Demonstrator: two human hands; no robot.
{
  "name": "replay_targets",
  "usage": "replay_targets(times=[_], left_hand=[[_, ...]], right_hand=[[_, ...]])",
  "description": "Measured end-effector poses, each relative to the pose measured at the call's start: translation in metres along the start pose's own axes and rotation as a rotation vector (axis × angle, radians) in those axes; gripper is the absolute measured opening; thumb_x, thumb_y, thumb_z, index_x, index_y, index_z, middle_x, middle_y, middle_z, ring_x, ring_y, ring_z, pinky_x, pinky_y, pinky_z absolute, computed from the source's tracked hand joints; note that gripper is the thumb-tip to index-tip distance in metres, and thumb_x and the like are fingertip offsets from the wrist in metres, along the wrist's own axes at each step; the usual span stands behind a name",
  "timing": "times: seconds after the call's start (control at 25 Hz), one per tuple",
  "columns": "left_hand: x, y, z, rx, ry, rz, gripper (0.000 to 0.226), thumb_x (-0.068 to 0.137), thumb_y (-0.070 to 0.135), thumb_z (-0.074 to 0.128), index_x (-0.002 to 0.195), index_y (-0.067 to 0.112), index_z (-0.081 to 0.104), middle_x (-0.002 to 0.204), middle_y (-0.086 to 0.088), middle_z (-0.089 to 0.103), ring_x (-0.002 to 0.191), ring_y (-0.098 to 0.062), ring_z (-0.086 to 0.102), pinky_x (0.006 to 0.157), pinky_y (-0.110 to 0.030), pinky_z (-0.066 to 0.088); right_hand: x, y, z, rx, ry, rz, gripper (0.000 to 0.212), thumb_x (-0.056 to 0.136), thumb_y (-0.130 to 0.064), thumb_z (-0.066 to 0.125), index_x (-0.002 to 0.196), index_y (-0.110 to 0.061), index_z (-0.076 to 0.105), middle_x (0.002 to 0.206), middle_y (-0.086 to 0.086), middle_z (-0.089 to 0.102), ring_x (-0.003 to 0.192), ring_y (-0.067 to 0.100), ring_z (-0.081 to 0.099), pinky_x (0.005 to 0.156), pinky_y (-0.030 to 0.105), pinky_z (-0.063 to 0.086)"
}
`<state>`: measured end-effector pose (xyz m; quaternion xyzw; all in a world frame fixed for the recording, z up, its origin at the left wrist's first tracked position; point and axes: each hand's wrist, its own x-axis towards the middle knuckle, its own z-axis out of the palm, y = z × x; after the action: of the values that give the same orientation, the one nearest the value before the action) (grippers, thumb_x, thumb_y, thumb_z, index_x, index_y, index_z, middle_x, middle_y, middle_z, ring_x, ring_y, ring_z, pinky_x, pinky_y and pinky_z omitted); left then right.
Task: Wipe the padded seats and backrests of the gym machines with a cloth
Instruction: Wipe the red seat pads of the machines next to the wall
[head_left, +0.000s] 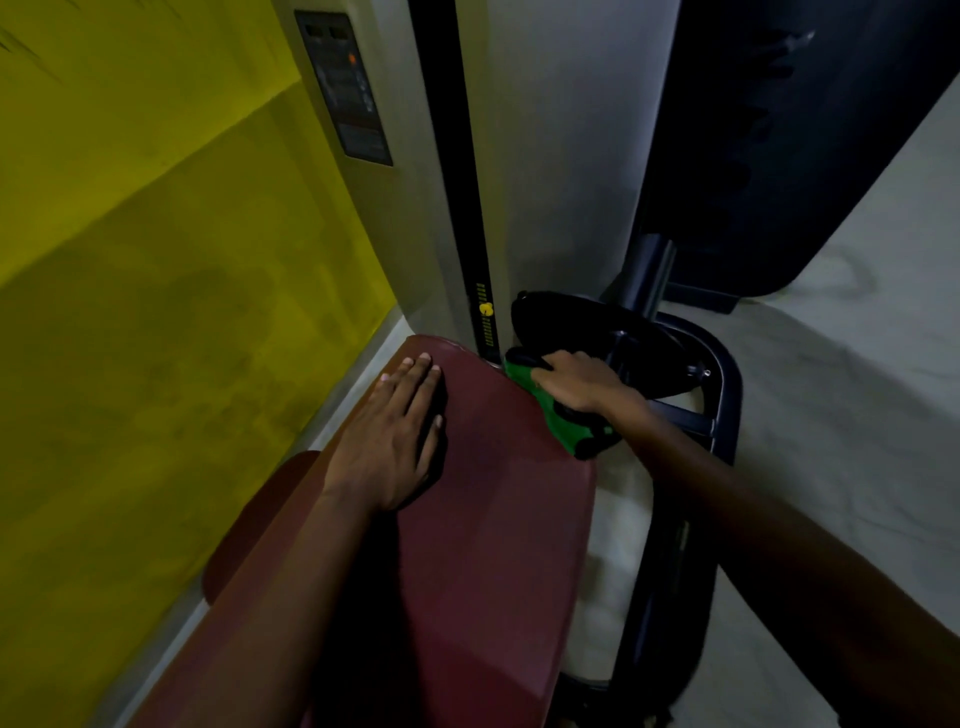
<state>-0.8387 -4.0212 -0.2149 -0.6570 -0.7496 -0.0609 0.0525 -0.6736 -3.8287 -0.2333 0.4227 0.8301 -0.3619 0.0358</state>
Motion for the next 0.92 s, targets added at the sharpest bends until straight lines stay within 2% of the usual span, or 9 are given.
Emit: replay_targets(times=[0.08,0.2,0.28,0.4,0.44,0.64,0.76,0.84,0.92], left_hand=[[0.0,0.0,0.0,-0.017,0.0,-0.001,0.06,0.097,0.035,0.024,0.143,0.0,0.037,0.149,-0.018,0.035,0.14,-0.031,0.031,0.115,-0.043,0.024],[0.0,-0.002,0.001,-0.011,0.002,-0.006,0.06,0.097,0.036,0.024,0.143,0.0,0.036,0.15,-0.018,0.034,0.14,-0.03,0.03,0.115,-0.044,0.026],[0.0,-0.001,0.001,-0.011,-0.002,-0.008,0.06,0.097,0.036,0.024,0.143,0.0,0.037,0.149,-0.018,0.035,0.14,-0.031,0.031,0.114,-0.045,0.027],[0.0,-0.001,0.002,-0.002,0.005,0.009,0.06,0.097,0.035,0.024,0.142,-0.001,0.037,0.148,-0.02,0.036,0.139,-0.032,0.033,0.114,-0.045,0.028],[0.0,-0.001,0.001,0.007,0.006,0.012,0.06,0.097,0.035,0.023,0.142,-0.002,0.037,0.148,-0.02,0.036,0.138,-0.033,0.033,0.114,-0.044,0.027],[0.0,0.0,0.0,0.057,-0.007,0.024,0.06,0.097,0.034,0.022,0.143,-0.002,0.036,0.149,-0.021,0.035,0.139,-0.033,0.031,0.115,-0.044,0.022],[-0.004,0.01,0.003,0.143,-0.047,0.14,0.057,0.093,0.028,0.025,0.14,-0.001,0.041,0.146,-0.02,0.04,0.137,-0.034,0.035,0.115,-0.044,0.021],[-0.01,0.026,0.01,0.178,-0.058,0.223,0.055,0.093,0.027,0.027,0.135,-0.002,0.047,0.142,-0.02,0.046,0.133,-0.034,0.042,0.115,-0.043,0.019],[-0.017,0.042,0.019,0.204,-0.075,0.291,0.053,0.091,0.027,0.03,0.129,-0.001,0.054,0.136,-0.019,0.053,0.127,-0.033,0.049,0.112,-0.044,0.026]], right_hand=[[-0.003,-0.001,0.004,-0.015,0.06,-0.043,0.037,0.095,-0.036,0.038,0.124,-0.022,0.054,0.111,0.006,0.059,0.104,0.029,0.055,0.073,0.031,0.036],[-0.018,0.014,0.016,0.119,0.144,-0.053,0.023,0.096,-0.035,0.039,0.108,-0.024,0.055,0.092,0.003,0.06,0.092,0.028,0.058,0.069,0.032,0.038],[-0.029,0.034,0.024,0.093,0.177,-0.001,0.024,0.096,-0.036,0.04,0.105,-0.02,0.055,0.089,0.005,0.059,0.087,0.028,0.058,0.07,0.034,0.04],[-0.04,0.059,0.032,0.171,0.152,0.125,0.023,0.096,-0.036,0.04,0.085,-0.018,0.05,0.079,0.006,0.055,0.084,0.029,0.057,0.069,0.034,0.038],[-0.038,0.064,0.034,0.223,0.138,0.162,0.023,0.096,-0.036,0.039,0.086,-0.018,0.049,0.079,0.006,0.054,0.085,0.029,0.056,0.07,0.035,0.038],[-0.038,0.063,0.051,0.412,0.227,0.215,0.038,0.096,-0.036,0.037,0.119,-0.012,0.054,0.102,0.012,0.056,0.097,0.029,0.055,0.077,0.033,0.036],[-0.058,0.066,0.072,0.566,0.375,0.282,0.029,0.098,-0.028,0.039,0.117,-0.015,0.056,0.106,0.012,0.06,0.101,0.031,0.056,0.078,0.032,0.038],[-0.075,0.066,0.087,0.675,0.459,0.344,0.03,0.098,-0.022,0.04,0.12,-0.008,0.055,0.105,0.014,0.061,0.098,0.029,0.057,0.078,0.032,0.039],[-0.08,0.063,0.092,0.719,0.472,0.37,0.032,0.098,-0.019,0.04,0.122,-0.005,0.055,0.103,0.012,0.06,0.099,0.03,0.057,0.077,0.03,0.037]])
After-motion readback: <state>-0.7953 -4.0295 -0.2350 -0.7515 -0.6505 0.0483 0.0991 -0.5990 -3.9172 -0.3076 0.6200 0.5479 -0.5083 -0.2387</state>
